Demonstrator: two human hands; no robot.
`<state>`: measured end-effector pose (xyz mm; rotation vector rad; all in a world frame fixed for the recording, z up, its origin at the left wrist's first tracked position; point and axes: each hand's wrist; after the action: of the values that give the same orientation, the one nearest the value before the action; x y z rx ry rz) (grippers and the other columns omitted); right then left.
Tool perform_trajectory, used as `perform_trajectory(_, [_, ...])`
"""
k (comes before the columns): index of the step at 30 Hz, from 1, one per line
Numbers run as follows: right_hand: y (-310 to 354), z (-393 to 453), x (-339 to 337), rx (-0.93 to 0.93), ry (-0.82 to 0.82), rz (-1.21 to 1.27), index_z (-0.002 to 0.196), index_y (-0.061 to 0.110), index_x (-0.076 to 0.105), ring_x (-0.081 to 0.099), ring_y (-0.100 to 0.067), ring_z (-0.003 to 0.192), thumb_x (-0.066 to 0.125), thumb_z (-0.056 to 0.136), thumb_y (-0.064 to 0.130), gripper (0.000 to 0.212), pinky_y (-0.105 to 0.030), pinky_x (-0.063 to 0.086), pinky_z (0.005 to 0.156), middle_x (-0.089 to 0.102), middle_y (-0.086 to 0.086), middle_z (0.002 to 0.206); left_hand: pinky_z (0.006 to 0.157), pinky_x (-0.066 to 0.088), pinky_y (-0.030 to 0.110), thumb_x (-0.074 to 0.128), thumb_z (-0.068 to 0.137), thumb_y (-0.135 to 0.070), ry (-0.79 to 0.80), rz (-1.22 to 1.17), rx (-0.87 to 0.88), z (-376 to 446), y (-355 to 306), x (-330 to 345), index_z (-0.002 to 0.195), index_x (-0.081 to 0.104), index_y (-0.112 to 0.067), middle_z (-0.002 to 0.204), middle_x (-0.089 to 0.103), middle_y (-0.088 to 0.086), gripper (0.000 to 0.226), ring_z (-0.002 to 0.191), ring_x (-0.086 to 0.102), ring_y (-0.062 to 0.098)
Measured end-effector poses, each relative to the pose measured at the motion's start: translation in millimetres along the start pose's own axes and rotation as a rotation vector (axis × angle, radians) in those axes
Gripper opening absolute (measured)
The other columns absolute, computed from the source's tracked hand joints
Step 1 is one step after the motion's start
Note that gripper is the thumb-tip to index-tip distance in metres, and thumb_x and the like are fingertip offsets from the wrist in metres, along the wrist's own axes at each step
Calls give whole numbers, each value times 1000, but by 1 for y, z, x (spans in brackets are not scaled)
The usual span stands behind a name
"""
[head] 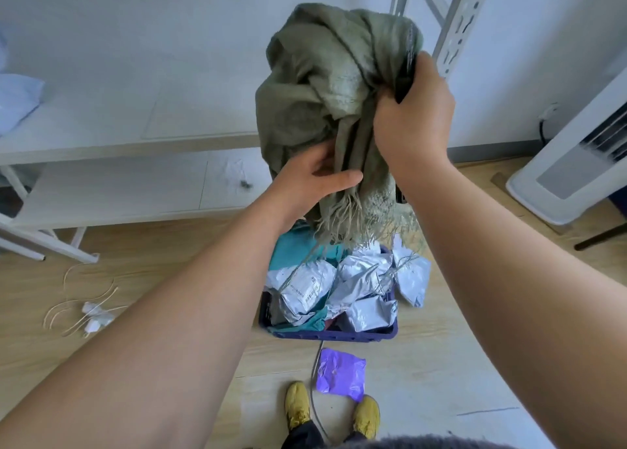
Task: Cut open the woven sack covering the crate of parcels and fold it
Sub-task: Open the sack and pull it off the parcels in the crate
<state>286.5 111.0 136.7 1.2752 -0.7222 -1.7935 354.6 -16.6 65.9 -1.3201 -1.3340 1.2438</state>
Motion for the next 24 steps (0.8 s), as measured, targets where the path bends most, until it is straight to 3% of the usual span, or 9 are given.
perform_trajectory(4, [2, 5, -12, -22, -24, 37, 85, 27, 42, 44, -1, 62, 45, 79, 6, 23, -9, 34, 49, 45, 18, 68, 90, 54, 31, 80, 76, -22, 16, 47, 33, 5, -13, 20, 118, 60, -29, 115, 69, -7, 46, 105, 66, 9])
perform_trajectory(7, [-5, 8, -17, 5, 118, -33, 97, 19, 53, 49, -16, 77, 48, 81, 7, 21, -23, 36, 63, 53, 9, 79, 100, 49, 35, 81, 76, -18, -9, 78, 45, 9, -17, 36, 134, 49, -17, 125, 65, -2, 67, 113, 62, 10])
perform_trajectory(9, [-9, 11, -20, 8, 123, -36, 96, 12, 55, 49, -19, 79, 51, 80, 9, 17, -27, 35, 60, 53, 8, 78, 98, 49, 31, 81, 75, -16, -81, 69, 51, 12, -16, 41, 135, 47, -13, 124, 65, -1, 69, 112, 62, 9])
perform_trajectory(12, [-9, 16, -23, -8, 127, 6, 92, 12, 57, 52, -20, 79, 56, 79, 14, 13, -26, 35, 58, 55, 8, 77, 89, 54, 26, 80, 77, -17, -93, 22, 31, 13, -16, 44, 127, 56, -14, 113, 70, -3, 56, 103, 67, 9])
perform_trajectory(15, [-10, 17, -23, 5, 252, 65, 88, 17, 55, 57, -17, 81, 63, 80, 20, 12, -28, 45, 66, 56, 9, 76, 90, 53, 29, 78, 79, -18, -148, -36, -11, 17, -13, 50, 117, 65, -15, 107, 73, -5, 40, 100, 69, 9])
perform_trajectory(17, [-13, 15, -23, 15, 330, 137, 90, 13, 57, 58, -16, 76, 69, 79, 21, 18, -30, 49, 69, 60, 6, 77, 88, 52, 25, 76, 82, -15, -271, -97, -35, 19, -8, 50, 118, 65, -14, 107, 71, -6, 38, 101, 66, 9])
perform_trajectory(20, [-20, 8, -21, 0, 372, 211, 108, 14, 61, 61, -12, 80, 77, 75, 25, 38, -30, 52, 74, 66, 7, 89, 72, 46, 14, 73, 84, -16, -451, -62, -29, 23, -7, 42, 122, 62, -12, 103, 67, -9, 40, 99, 62, 10])
perform_trajectory(24, [-31, 4, -21, 61, 350, 215, 130, 23, 52, 62, -11, 99, 84, 68, 36, 71, -27, 50, 85, 66, 7, 111, 86, 52, 30, 74, 81, -18, -578, -56, 44, 26, -15, 34, 125, 58, -14, 113, 68, -2, 46, 104, 64, 16])
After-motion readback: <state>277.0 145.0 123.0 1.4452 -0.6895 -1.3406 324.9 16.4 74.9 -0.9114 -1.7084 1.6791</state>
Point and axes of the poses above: each hand's wrist, its own z-axis towards the middle knuckle, its own x-axis out of the palm, y = z × x
